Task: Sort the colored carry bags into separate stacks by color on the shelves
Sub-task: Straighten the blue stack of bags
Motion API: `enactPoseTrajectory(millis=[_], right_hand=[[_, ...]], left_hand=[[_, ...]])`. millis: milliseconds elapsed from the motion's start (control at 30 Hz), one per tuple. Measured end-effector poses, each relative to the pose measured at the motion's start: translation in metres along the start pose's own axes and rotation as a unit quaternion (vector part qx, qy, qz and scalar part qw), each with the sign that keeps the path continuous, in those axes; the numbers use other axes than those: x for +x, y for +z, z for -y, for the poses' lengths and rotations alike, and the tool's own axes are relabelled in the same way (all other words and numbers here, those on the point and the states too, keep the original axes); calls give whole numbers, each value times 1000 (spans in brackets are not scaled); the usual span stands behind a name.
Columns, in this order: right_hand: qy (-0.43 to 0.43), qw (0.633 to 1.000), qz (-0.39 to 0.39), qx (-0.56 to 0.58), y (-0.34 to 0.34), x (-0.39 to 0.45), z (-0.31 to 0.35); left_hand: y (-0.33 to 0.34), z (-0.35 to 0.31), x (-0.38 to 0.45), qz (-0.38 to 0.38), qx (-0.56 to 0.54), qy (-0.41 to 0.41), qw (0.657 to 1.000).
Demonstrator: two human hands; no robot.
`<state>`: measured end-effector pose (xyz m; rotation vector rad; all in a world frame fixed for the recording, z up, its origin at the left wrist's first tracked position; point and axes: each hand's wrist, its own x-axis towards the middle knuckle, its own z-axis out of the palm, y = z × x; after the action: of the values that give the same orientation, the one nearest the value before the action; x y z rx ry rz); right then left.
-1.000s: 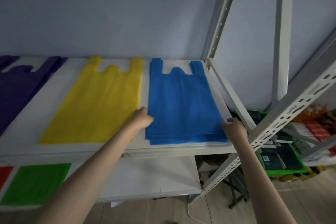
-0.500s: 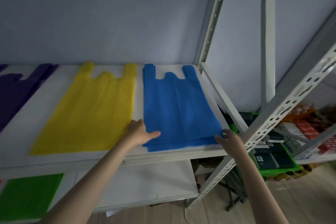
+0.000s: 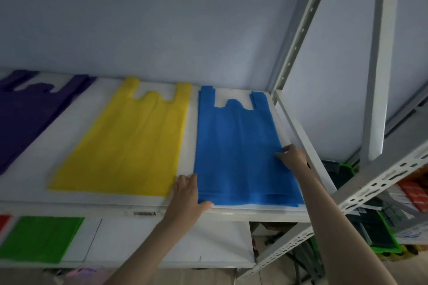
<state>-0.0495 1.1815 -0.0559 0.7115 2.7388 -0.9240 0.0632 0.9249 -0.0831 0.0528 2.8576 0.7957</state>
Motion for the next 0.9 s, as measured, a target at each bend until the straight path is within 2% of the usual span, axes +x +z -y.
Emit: enactPoseTrajectory(millis=[400, 600, 700, 833, 900], right_hand=[[19, 992, 29, 118, 1, 29, -4], [30, 994, 15, 107, 3, 36, -12], [19, 998, -13, 66, 4, 17, -6], [-22, 989, -86, -120, 13, -18, 5], [-43, 986, -92, -132, 21, -42, 13]], left_hand=[[-4, 1, -2, -22, -38, -1, 999], [-4, 4, -7, -45, -37, 9, 998], [-10, 12, -15, -48, -45, 13, 998], [-28, 32, -22, -60, -2, 65, 996], [-40, 45, -24, -62, 16, 76, 995]])
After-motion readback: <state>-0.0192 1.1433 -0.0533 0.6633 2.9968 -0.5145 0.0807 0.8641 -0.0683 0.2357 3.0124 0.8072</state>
